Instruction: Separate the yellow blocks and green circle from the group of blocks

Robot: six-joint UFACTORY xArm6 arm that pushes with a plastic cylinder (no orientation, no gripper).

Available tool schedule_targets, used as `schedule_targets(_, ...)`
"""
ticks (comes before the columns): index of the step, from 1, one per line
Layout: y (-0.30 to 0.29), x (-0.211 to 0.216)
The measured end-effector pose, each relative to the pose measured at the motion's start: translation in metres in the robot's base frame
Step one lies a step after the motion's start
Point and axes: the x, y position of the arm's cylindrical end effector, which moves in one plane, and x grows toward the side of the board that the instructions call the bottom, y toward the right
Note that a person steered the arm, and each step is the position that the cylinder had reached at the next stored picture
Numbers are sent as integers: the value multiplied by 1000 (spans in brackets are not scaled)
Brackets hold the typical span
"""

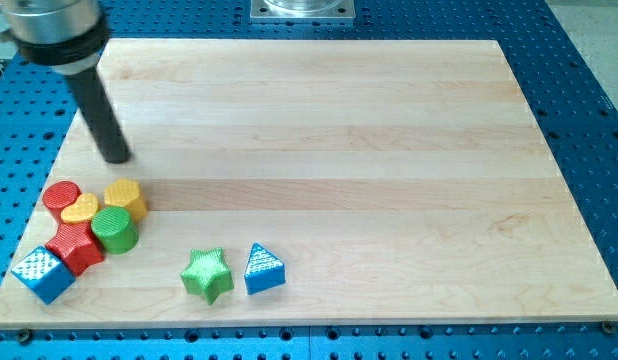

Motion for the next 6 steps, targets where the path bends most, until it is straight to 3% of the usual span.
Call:
schedule_targets(1, -51, 35)
schedule_targets(2, -52, 37)
schedule_targets(4, -15, 98)
schedule_targets(5, 42, 98)
schedule_targets(6, 13, 98)
